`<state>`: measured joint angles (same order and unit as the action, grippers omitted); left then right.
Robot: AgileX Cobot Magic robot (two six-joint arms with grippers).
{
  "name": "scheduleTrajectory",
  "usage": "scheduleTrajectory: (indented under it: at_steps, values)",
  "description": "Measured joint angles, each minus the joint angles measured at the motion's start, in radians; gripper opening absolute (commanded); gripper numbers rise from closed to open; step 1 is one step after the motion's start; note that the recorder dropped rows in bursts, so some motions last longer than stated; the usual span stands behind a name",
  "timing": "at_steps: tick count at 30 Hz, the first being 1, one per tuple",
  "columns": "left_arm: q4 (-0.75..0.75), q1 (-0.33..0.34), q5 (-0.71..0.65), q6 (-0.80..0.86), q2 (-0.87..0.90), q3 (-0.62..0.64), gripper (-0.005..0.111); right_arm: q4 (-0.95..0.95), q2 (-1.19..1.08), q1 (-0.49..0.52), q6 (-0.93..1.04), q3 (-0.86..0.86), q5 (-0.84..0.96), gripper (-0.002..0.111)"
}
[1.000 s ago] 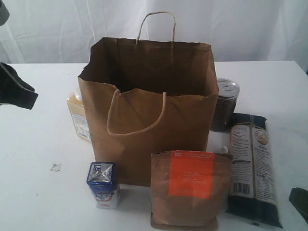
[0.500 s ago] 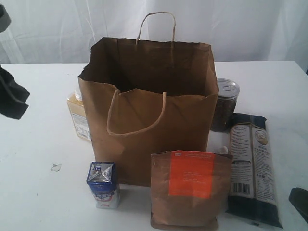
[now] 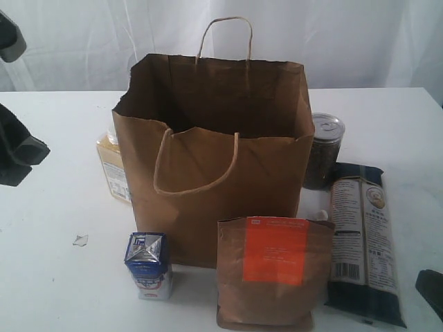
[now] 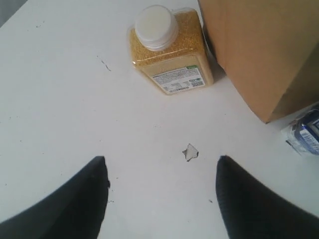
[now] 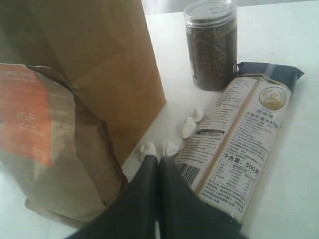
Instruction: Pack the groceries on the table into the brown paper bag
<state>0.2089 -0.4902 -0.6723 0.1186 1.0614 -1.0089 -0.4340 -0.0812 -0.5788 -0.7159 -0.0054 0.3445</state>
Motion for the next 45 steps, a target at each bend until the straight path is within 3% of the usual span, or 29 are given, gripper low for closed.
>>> scheduleTrajectory:
  at_steps: [5, 10, 16, 24, 31, 38, 45]
  values:
    - [-0.091, 0.005, -0.015, 0.122, 0.0, 0.0, 0.07, 0.0, 0.0, 0.0, 0.0, 0.0, 0.0, 0.0]
    - [-0.379, 0.087, -0.05, 0.478, 0.022, -0.056, 0.073, 0.0, 0.0, 0.0, 0.0, 0.0, 0.0, 0.0]
    - [-0.445, 0.188, -0.128, 0.726, 0.126, -0.195, 0.073, 0.0, 0.0, 0.0, 0.0, 0.0, 0.0, 0.0]
    - [-0.471, 0.207, -0.107, 1.058, 0.292, -0.257, 0.073, 0.0, 0.0, 0.0, 0.0, 0.0, 0.0, 0.0]
    - [-0.491, 0.207, 0.016, 1.193, 0.393, -0.257, 0.073, 0.0, 0.0, 0.0, 0.0, 0.0, 0.0, 0.0]
    - [-0.653, 0.207, 0.11, 1.31, 0.447, -0.257, 0.073, 0.0, 0.0, 0.0, 0.0, 0.0, 0.0, 0.0]
    - [-0.688, 0.208, 0.147, 1.363, 0.48, -0.257, 0.074, 0.0, 0.0, 0.0, 0.0, 0.0, 0.0, 0.0]
